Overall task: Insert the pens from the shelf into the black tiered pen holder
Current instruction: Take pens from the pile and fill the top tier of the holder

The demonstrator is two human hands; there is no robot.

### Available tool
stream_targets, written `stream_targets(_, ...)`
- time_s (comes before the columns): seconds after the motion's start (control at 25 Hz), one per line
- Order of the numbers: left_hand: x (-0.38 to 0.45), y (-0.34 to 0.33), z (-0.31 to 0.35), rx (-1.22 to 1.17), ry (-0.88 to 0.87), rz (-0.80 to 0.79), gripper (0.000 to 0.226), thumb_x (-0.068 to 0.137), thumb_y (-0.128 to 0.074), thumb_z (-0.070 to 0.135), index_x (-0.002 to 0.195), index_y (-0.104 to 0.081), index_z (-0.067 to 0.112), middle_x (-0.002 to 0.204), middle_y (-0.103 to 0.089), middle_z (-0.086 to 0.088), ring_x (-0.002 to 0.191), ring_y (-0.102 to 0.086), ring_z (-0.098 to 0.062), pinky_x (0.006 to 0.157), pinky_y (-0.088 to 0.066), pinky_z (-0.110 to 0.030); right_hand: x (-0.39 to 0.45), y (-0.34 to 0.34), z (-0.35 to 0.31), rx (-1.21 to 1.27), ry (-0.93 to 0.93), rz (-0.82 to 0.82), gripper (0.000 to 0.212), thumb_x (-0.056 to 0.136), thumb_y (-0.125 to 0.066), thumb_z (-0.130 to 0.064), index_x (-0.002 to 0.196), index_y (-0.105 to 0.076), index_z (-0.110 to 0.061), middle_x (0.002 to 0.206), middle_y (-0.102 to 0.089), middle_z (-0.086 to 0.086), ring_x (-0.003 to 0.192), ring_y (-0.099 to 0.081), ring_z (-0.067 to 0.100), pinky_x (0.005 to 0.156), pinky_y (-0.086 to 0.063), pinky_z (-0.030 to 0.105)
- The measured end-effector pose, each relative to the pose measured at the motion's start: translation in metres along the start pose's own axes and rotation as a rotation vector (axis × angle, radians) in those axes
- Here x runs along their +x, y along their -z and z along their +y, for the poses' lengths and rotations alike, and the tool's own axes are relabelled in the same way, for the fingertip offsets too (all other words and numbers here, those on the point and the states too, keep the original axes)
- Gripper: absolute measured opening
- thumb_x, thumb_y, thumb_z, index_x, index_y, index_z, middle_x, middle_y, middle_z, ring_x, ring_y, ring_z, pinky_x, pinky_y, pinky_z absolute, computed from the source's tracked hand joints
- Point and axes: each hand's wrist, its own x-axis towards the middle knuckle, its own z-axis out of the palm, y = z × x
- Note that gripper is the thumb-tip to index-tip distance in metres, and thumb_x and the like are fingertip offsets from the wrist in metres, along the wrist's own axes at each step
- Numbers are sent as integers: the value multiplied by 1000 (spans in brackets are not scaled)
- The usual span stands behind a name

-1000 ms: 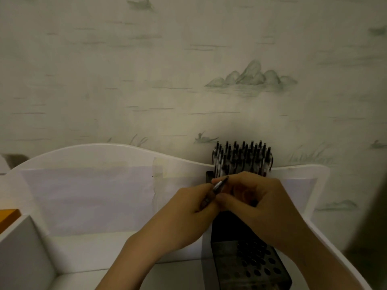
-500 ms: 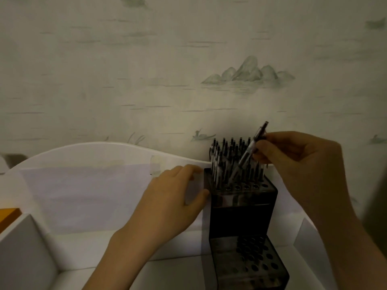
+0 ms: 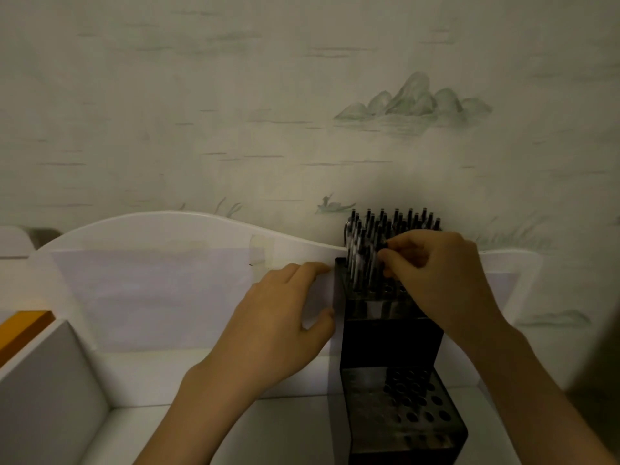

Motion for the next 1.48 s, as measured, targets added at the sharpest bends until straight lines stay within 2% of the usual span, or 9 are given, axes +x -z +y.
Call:
stream_targets(0.2, -5, -1, 1, -17, 32, 5, 55, 89, -55, 44, 140, -33, 41, 132, -47, 21, 122, -44, -2, 95, -36, -17, 1, 1, 5, 30, -31, -30, 18, 79, -77, -25, 95, -75, -16, 77, -73, -7, 68, -69, 3, 72, -59, 23)
stream_targets(0.28, -8, -1, 3, -25, 47, 12, 56, 89, -55, 44, 140, -34, 40, 133, -48, 20, 123, -44, -2, 98, -38, -19, -6, 6, 2, -11, 33, 56, 29, 79, -76, -30, 104, -73, -17, 81, -72, -8, 70, -67, 1, 70, -56, 15)
stream_targets(0.44, -19, -1, 5, -27, 105, 27, 56, 89, -55, 43, 141, -34, 38, 134, -49, 18, 124, -44, -2, 101, -40, -23, -31, 11, -15, 13, 241, 176, 33, 83, -73, -30, 111, -68, -15, 91, -69, -4, 75, -63, 9, 68, -53, 16)
stream_targets(0.64, -60, 0, 6, 15, 222, 59, 57, 90, -53, 45, 142, -31, 40, 134, -48, 19, 122, -45, 0, 96, -38, -16, -67, -24, -31, 132, 402, -84, 51, 83, -67, -38, 126, -59, -11, 110, -65, -4, 92, -60, 4, 81, -52, 16)
stream_targets(0.8, -113, 13, -1, 145, 356, 37, 61, 92, -51, 47, 146, -24, 43, 141, -43, 20, 110, -53, -6, 89, -37, -14, -100, -60, -37, 206, 253, -497, 67, 84, -66, -41, 142, -31, -40, 137, -45, -18, 122, -44, 0, 96, -44, 21)
stream_targets(0.92, -156, 31, -8, 300, 449, 62, 62, 93, -48, 48, 147, -18, 42, 147, -38, 17, 128, -43, -8, 101, -37, -20, -126, -96, -53, 118, 287, -724, 71, 88, -60, -46, 145, -16, -44, 149, -28, -19, 135, -31, 2, 100, -35, 19)
stream_targets(1.0, -185, 46, -16, 375, 506, 81, 63, 94, -47, 49, 148, -16, 41, 150, -34, 15, 135, -36, -9, 109, -37, -27, -143, -119, -73, 74, 361, -752, 71, 89, -57, -48, 146, -16, -40, 151, -28, -16, 136, -31, 6, 102, -37, 21)
stream_targets(1.32, -314, 143, -82, 509, 613, 195, 67, 93, -50, 45, 149, -16, 37, 151, -30, 13, 139, -28, -12, 112, -34, -32, -210, -206, -208, 173, 540, -789, 70, 88, -56, -50, 144, -16, -41, 144, -34, -14, 130, -37, 7, 101, -44, 25)
stream_targets(1.48, -383, 204, -130, 540, 666, 222, 69, 91, -53, 45, 149, -17, 38, 148, -36, 13, 135, -35, -11, 108, -40, -32, -251, -253, -294, 270, 565, -796, 68, 89, -54, -51, 144, -15, -45, 145, -30, -19, 130, -35, 4, 103, -42, 26)
